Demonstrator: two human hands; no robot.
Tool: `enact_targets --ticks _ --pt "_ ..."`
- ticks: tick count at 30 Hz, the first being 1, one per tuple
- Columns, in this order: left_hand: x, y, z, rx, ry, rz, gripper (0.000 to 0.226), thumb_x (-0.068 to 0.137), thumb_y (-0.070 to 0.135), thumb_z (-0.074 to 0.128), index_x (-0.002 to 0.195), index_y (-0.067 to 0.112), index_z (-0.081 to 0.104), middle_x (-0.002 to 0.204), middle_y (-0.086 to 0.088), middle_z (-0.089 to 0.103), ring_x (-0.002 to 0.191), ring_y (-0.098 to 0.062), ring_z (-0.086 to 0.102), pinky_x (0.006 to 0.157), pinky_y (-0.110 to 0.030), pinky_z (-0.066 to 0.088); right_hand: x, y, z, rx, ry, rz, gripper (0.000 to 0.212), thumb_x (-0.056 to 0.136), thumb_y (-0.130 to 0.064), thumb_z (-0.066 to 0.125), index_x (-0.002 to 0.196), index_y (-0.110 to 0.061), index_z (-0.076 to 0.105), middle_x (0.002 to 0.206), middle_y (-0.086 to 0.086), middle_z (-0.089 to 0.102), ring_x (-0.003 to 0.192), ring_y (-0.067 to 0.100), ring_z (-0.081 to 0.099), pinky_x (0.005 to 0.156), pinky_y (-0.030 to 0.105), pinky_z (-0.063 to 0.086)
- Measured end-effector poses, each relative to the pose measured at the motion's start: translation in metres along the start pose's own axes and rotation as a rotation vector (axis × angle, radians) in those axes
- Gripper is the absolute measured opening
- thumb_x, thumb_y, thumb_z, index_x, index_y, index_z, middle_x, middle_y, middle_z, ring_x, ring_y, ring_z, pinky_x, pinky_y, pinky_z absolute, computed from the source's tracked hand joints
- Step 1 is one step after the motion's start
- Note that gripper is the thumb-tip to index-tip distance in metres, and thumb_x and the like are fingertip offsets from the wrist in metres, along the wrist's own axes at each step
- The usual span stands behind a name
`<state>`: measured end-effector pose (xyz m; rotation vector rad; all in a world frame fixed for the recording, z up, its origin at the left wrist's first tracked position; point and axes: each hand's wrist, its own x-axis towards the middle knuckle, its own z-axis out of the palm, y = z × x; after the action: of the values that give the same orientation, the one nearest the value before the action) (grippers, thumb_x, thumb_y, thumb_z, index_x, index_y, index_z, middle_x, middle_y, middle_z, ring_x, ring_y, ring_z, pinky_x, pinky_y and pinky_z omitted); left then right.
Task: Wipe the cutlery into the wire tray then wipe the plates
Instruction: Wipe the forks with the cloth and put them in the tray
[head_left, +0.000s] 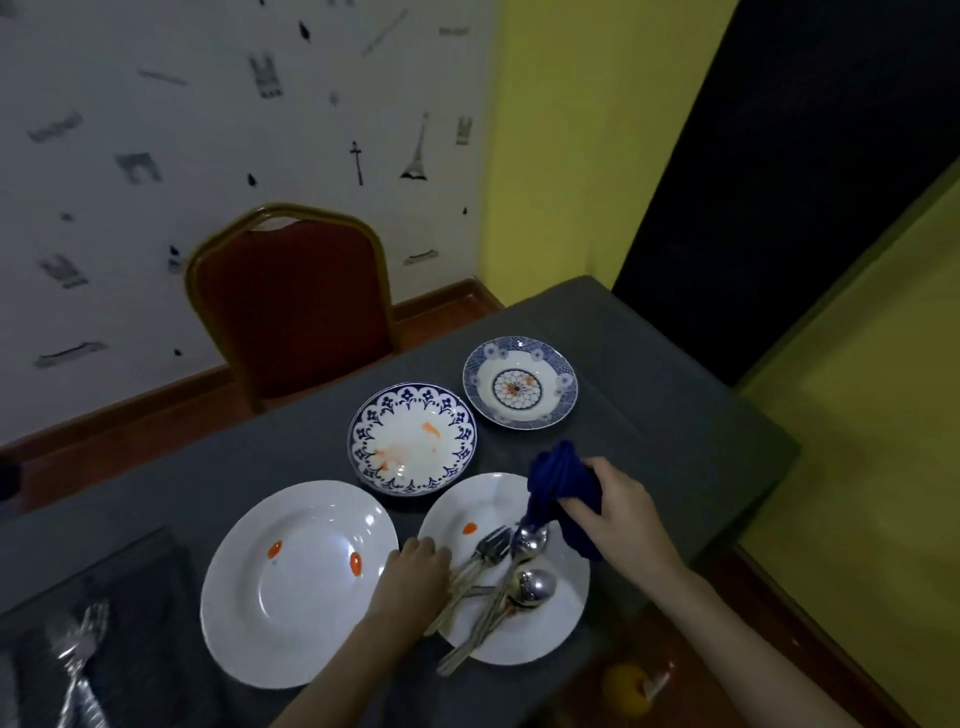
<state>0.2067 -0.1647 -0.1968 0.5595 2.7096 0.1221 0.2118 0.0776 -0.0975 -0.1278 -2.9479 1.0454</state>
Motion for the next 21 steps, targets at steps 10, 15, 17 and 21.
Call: enact_targets --ticks 10,15,17,21 --pt "-0.027 -0.009 -0.032 -0.235 0.019 -0.111 0.019 0.097 0.02 0.047 0.114 0.015 0.041 0.109 -0.003 0.063 0.095 -0.019 0.063 0.08 -0.029 0.048 0.012 -0.005 0.002 0.069 -0.023 -0.012 0.026 0.085 -0.027 0.065 0.108 -0.023 0.053 0.092 -0.009 0.061 0.08 -0.001 0.057 0.062 0.016 0.041" --pt "-0.065 -0.031 -0.067 -1.197 0.037 -0.387 0.018 0.102 0.022 0.041 0.102 0.01 0.054 0.076 -0.005 0.056 0.062 -0.014 0.049 0.06 -0.028 0.045 0.031 -0.052 0.02 0.205 -0.029 -0.107 0.03 0.086 -0.021 0.065 0.112 -0.02 0.052 0.096 -0.006 0.063 0.083 0.005 0.06 0.067 0.025 0.049" --pt "-0.082 -0.04 -0.077 -1.36 0.112 -0.399 0.021 0.102 0.019 0.044 0.103 0.006 0.06 0.07 -0.006 0.054 0.056 -0.014 0.049 0.055 -0.026 0.044 0.038 -0.08 0.03 0.24 0.002 -0.185 0.024 0.087 -0.021 0.063 0.107 -0.021 0.049 0.094 -0.003 0.062 0.081 0.008 0.059 0.065 0.028 0.049" --pt "-0.112 -0.049 -0.089 -1.49 0.291 -0.457 0.023 0.101 0.011 0.043 0.099 -0.004 0.06 0.057 -0.003 0.051 0.046 -0.014 0.046 0.049 -0.027 0.04 0.039 -0.14 0.055 0.237 0.053 -0.371 0.033 0.085 -0.019 0.065 0.111 -0.018 0.046 0.098 -0.003 0.055 0.089 0.013 0.054 0.072 0.03 0.046"
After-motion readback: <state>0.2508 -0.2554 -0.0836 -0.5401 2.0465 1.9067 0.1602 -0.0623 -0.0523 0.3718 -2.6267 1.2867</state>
